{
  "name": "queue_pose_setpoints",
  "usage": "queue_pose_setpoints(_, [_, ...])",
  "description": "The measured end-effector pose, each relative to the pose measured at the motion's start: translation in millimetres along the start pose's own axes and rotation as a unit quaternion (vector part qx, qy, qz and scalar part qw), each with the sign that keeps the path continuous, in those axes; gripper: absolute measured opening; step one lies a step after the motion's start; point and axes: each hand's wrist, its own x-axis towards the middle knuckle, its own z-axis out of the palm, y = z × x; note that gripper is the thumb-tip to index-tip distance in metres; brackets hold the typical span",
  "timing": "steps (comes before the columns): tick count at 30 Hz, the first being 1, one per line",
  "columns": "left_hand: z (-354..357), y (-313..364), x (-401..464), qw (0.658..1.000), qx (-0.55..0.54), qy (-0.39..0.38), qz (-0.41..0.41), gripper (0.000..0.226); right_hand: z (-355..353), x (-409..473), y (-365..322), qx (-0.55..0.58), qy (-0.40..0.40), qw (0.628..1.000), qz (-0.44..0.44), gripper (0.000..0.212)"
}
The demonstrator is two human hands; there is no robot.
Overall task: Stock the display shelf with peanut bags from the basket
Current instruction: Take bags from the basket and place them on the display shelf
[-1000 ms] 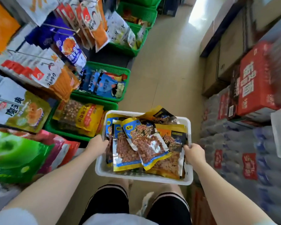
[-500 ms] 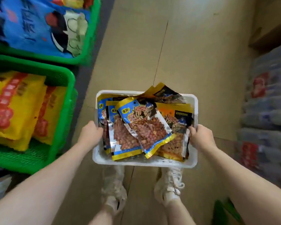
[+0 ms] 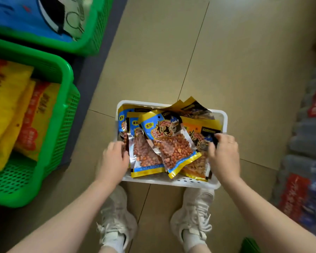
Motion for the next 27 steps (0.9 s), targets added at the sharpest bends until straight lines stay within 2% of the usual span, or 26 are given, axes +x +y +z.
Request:
queue_pose_setpoints(2, [8.5,4.4,-6.6,0.994,0.031,-0.096,-0.049,0.032,9.4,0.6,-20.3,0.012,-0.093,0.995,-0.043,0.038])
queue_pose_setpoints(4, [19.5,7.2,-3.7,0.988,0.062,-0.131,-0.060,0.044,23.4,5.7,-40.7,-0.003,-0.168,0.984,-0.058,0.056])
queue_pose_setpoints(6, [29.8,10.9,4.3,0.990,0.023,-0.116,-0.073,0.051,40.3,11.4,-57.6,-0.020,-0.208,0.976,-0.055,0.085])
queue_pose_setpoints(8, [39.0,13.3,15.6,0.988,-0.060,-0.094,-0.106,0.057,60.0,15.2,-67.9,-0.032,-0.228,0.973,-0.035,0.115])
queue_pose_setpoints(10, [46.0,12.7,24.2,0.980,-0.132,-0.080,-0.128,0.061,77.1,13.6,-74.1,-0.058,-0.228,0.971,-0.030,0.129])
queue_pose_setpoints(11, [48.4,11.0,26.5,0.977,-0.150,-0.075,-0.128,0.061,82.5,12.7,-75.9,-0.066,-0.221,0.973,-0.032,0.129])
queue_pose_setpoints(14, [48.6,10.8,26.4,0.979,-0.161,-0.066,-0.109,0.052,84.0,17.5,-74.2,-0.038,-0.200,0.978,-0.036,0.100])
queue_pose_setpoints(16, [44.4,17.4,22.7,0.988,-0.117,-0.064,-0.078,0.043,72.8,20.5,-70.7,-0.018,-0.201,0.979,-0.038,0.076])
queue_pose_setpoints(19, [29.6,28.4,14.7,0.995,-0.067,-0.053,-0.045,0.037,49.3,12.5,-65.0,-0.048,-0.217,0.975,-0.031,0.049])
queue_pose_setpoints(22, [4.4,31.7,6.3,0.999,0.005,-0.046,-0.028,0.037,21.7,-2.8,-61.4,-0.030,-0.231,0.972,0.015,0.037])
queue_pose_setpoints(25, [-25.3,32.4,-9.3,0.996,0.063,-0.063,-0.006,0.027,-13.4,-14.5,-66.3,0.074,-0.285,0.954,0.054,0.021])
queue_pose_setpoints(27, [-48.9,34.6,-25.1,0.994,0.091,-0.065,0.014,0.019,-42.7,-25.1,-73.5,0.128,-0.329,0.934,0.059,0.023])
